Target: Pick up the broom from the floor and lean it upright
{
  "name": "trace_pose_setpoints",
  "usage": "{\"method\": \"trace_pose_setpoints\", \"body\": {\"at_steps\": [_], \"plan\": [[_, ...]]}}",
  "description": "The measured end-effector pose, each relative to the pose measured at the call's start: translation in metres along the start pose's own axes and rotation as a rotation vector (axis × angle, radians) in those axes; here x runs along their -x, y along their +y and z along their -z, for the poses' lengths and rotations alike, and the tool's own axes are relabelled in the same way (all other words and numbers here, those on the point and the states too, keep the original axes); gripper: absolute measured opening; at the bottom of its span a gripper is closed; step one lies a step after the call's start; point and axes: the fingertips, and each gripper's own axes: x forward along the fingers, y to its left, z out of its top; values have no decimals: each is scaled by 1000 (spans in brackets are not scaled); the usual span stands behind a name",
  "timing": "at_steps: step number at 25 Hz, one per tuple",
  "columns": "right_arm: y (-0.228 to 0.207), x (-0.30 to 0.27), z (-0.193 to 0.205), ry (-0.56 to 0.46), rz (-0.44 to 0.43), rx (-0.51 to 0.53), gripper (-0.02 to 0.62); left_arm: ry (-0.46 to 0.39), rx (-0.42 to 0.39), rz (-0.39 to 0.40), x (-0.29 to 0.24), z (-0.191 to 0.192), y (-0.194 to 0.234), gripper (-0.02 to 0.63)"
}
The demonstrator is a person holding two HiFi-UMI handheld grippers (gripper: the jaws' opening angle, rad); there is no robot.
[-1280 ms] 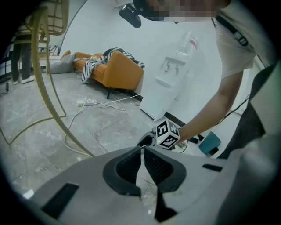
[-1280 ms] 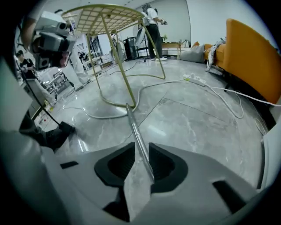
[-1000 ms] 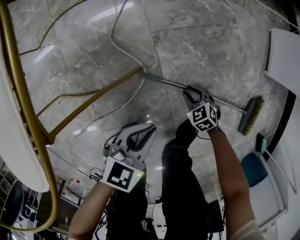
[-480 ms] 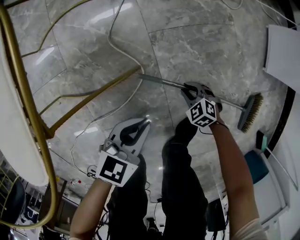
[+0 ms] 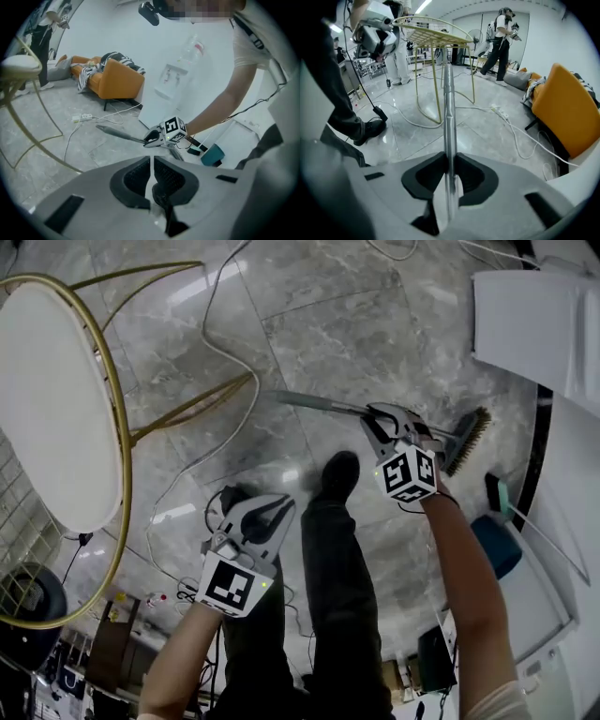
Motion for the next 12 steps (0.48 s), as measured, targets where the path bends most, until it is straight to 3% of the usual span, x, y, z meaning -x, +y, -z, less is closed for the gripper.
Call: {"method": "trace_pose_setpoints", "body": {"at_steps": [12], "plan": [[-61,158,5,16,155,-113,80,-31,-151,66,25,-138,-86,25]]}}
